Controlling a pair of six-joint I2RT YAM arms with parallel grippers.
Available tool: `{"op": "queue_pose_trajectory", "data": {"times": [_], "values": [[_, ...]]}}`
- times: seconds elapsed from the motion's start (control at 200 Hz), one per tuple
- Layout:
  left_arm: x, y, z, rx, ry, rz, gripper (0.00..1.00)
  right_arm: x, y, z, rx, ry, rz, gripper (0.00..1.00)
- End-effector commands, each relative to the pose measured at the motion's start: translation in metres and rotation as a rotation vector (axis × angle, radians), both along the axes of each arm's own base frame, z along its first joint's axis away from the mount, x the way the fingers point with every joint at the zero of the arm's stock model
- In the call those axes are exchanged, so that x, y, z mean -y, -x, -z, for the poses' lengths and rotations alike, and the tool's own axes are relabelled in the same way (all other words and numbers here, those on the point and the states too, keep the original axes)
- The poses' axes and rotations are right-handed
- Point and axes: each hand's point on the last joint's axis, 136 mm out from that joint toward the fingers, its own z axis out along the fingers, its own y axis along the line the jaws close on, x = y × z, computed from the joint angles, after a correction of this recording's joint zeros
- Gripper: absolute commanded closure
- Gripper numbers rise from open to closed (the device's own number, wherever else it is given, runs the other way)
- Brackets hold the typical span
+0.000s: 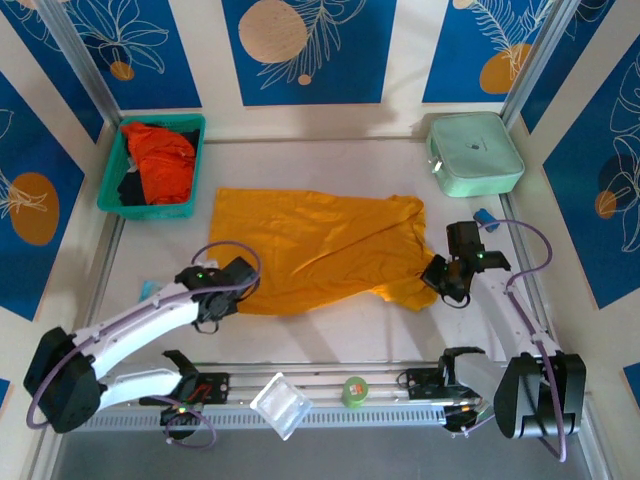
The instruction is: Fold and stack the t-shirts
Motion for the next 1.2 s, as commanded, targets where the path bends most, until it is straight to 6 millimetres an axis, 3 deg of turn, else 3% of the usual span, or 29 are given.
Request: {"op": "queue_pose_trajectory", "data": {"times": [0.0,0.17,0.39,0.675,0.82,1.001,1.196], "values": [[-0.019,0.027,0.007,-0.044,0.008,-0.105,0.85,0.001,-0.010,-0.008,0.032,-0.002,-0.011,1.00],[-0.018,0.025,-0.004,-0.023,0.022,-0.102,0.58,0.000,-0.009,-0.004,0.025,-0.008,-0.008,1.00],[0.010,-0.004,-0.015,-0.027,0.024,-0.009,0.49,0.012,-0.005,-0.004,0.019,0.012,0.039,1.00],[0.054,-0.083,-0.024,0.052,-0.006,0.113,0.45,0.027,0.002,-0.009,0.000,0.057,0.092,1.00],[0.073,-0.127,-0.003,0.032,0.055,0.135,0.45,0.026,0.006,-0.009,-0.010,0.050,0.101,1.00],[0.092,-0.167,0.034,-0.038,0.069,0.182,0.48,-0.011,0.014,-0.016,-0.031,-0.091,0.007,1.00],[0.096,-0.188,0.052,-0.066,0.055,0.205,0.49,-0.067,0.062,-0.017,-0.113,-0.234,-0.136,1.00]]}}
